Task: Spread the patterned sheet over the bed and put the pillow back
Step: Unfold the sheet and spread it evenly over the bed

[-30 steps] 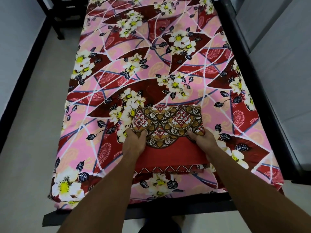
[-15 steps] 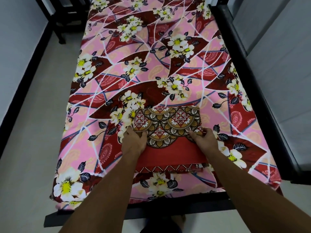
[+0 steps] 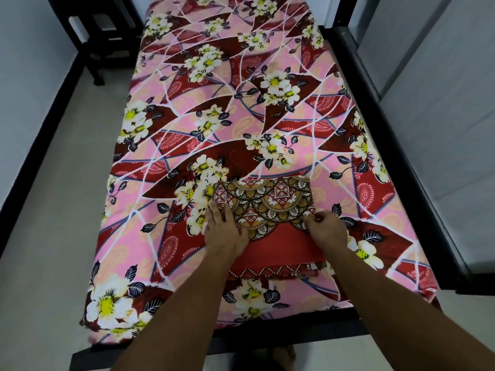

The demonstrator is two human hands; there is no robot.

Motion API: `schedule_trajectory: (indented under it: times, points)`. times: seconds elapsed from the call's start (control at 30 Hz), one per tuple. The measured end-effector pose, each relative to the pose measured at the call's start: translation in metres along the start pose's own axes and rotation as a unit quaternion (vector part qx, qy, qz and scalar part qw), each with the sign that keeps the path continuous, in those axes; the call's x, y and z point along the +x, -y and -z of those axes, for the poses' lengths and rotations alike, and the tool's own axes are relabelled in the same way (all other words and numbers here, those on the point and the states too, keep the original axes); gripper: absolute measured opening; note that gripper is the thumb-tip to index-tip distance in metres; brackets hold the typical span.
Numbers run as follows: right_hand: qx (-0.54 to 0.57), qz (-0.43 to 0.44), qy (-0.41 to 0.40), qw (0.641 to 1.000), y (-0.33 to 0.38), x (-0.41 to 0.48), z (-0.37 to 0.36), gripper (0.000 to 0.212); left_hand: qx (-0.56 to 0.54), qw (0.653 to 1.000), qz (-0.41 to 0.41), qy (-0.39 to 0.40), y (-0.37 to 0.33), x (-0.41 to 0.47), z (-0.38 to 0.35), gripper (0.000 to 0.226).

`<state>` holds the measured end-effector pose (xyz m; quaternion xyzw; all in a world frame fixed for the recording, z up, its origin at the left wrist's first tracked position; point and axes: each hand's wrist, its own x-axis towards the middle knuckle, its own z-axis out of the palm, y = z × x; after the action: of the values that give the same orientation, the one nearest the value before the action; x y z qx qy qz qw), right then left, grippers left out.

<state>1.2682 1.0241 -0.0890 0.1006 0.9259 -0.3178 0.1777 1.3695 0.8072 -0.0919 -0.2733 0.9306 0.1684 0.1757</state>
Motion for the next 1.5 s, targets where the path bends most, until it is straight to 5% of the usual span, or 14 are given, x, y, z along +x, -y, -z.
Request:
schedule_trajectory:
  times: [0.3, 0.53, 0.7, 0.9, 1.07, 1.2, 1.37, 1.5]
  points:
    - [0.005, -0.012, -0.026, 1.000, 0.005, -0.006, -0.001, 0.030, 0.033, 0.999, -0.026, 0.011, -0.005, -0.005, -0.004, 0.088]
    - [0.033, 0.009, 0.002, 0.999, 0.016, -0.013, -0.009, 0.042, 0.019, 0.999, -0.020, 0.020, -0.013, -0.006, 0.001, 0.084]
    - [0.072, 0.015, 0.011, 0.997, 0.022, -0.017, 0.000, 0.025, 0.015, 0.999, -0.029, 0.018, -0.015, -0.007, 0.003, 0.080]
    - [0.101, 0.059, -0.021, 0.993, 0.018, -0.024, -0.003, 0.024, -0.023, 0.999, -0.031, -0.027, -0.024, -0.010, 0.002, 0.071]
    - [0.077, 0.025, 0.042, 0.996, 0.021, -0.014, -0.010, 0.023, -0.055, 0.991, -0.084, -0.084, -0.045, -0.014, 0.004, 0.055]
    - [0.052, -0.032, 0.021, 0.998, 0.015, -0.004, -0.002, 0.027, -0.058, 0.992, -0.095, -0.058, -0.054, -0.011, -0.004, 0.056]
    - [0.054, -0.094, 0.052, 0.993, 0.007, 0.005, -0.001, 0.065, -0.051, 0.994, -0.088, -0.043, -0.056, -0.009, -0.010, 0.058]
    - [0.014, -0.084, 0.070, 0.994, 0.008, 0.009, -0.001, 0.058, -0.042, 0.994, -0.086, -0.057, -0.055, -0.004, -0.008, 0.052]
